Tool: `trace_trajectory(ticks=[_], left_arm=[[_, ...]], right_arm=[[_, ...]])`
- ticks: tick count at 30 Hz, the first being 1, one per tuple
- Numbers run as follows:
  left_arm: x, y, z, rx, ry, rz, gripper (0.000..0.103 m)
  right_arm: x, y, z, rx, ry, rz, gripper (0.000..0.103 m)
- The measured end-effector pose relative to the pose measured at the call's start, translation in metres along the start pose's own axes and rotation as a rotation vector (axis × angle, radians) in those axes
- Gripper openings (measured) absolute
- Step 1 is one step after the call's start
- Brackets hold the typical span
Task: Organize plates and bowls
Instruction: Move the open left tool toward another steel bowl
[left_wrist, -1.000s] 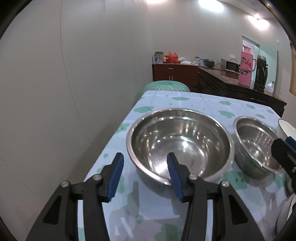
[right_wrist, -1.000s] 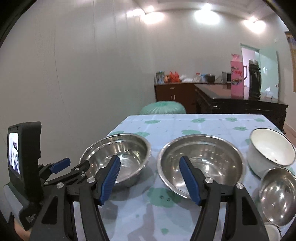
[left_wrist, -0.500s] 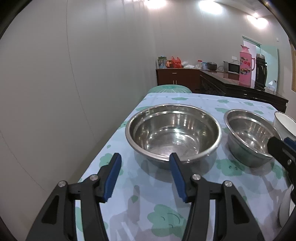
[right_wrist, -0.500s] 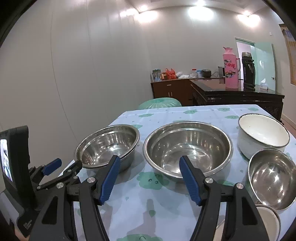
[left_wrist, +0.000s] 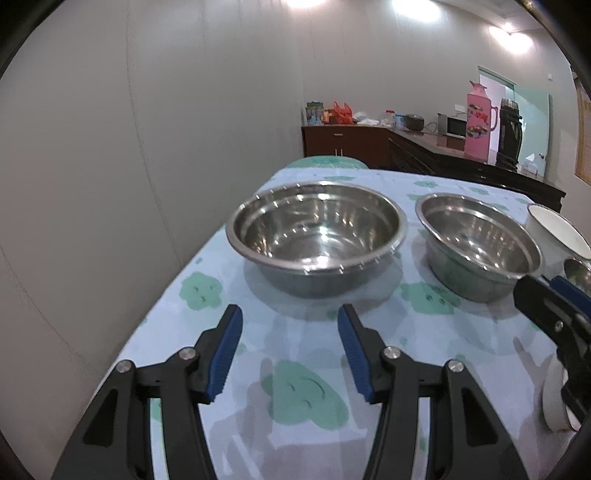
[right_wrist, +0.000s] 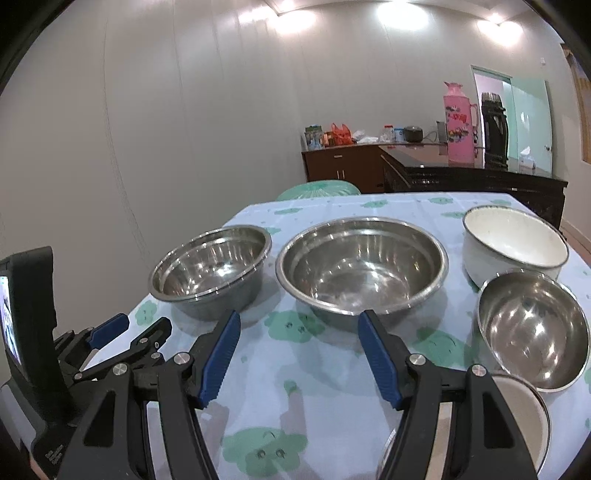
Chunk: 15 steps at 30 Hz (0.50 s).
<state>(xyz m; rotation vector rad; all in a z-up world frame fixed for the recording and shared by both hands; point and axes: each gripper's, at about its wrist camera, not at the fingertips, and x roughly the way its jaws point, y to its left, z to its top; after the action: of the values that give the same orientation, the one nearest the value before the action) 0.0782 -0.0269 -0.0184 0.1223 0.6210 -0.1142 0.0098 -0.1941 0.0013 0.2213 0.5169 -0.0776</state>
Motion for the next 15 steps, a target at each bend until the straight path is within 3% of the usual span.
trace_trajectory(ticks=[9, 15], left_arm=[[-0.012, -0.023, -0.011, 0.037, 0.038, -0.091, 0.054], [-0.014, -0.041, 0.007, 0.031, 0.080, -0.207, 0.052]], right_arm=[[-0.008, -0.016, -0.013, 0.011, 0.090, 0.023, 0.068], [-0.027, -0.048, 0.001, 0.000, 0.145, 0.050, 0.068]])
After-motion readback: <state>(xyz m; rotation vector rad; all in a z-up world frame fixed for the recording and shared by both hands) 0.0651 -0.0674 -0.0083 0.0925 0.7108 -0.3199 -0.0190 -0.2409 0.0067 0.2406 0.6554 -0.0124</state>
